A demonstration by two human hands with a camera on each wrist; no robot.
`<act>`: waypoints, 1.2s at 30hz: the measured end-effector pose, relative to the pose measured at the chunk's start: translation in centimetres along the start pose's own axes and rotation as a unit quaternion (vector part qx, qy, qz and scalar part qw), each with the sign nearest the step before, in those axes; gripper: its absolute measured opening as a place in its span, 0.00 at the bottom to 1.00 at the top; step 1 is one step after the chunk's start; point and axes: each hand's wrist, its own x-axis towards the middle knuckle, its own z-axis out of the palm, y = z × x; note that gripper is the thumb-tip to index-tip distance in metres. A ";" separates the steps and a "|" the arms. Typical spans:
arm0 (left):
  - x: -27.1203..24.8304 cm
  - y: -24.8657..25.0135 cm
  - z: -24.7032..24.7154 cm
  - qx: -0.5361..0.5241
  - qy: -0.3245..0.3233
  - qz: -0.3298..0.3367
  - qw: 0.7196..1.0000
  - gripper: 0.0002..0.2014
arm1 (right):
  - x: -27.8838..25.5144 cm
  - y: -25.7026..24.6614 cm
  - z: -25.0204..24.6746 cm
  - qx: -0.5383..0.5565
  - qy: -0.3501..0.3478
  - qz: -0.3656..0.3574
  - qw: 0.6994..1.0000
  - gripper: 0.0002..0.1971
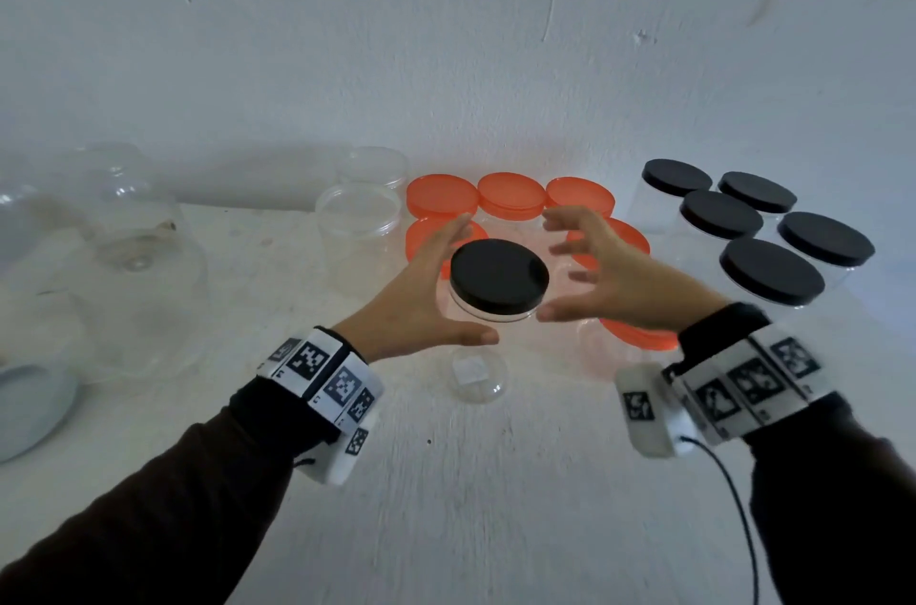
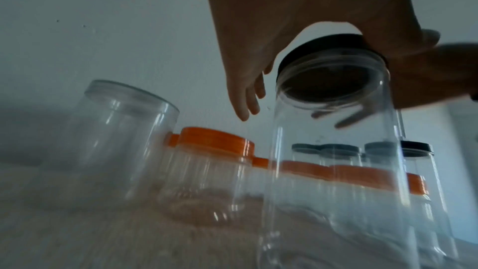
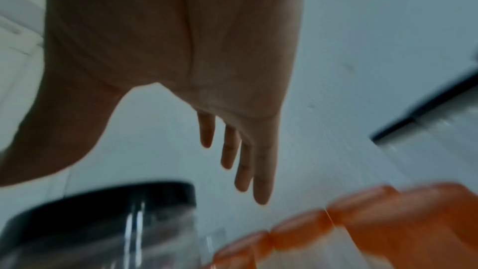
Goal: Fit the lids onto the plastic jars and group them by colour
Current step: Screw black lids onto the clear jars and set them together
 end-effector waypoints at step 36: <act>1.1 -2.4 0.5 -0.129 -0.088 -0.052 0.986 0.35 | 4.9 -6.2 0.4 -0.344 -0.219 -0.086 0.909 0.39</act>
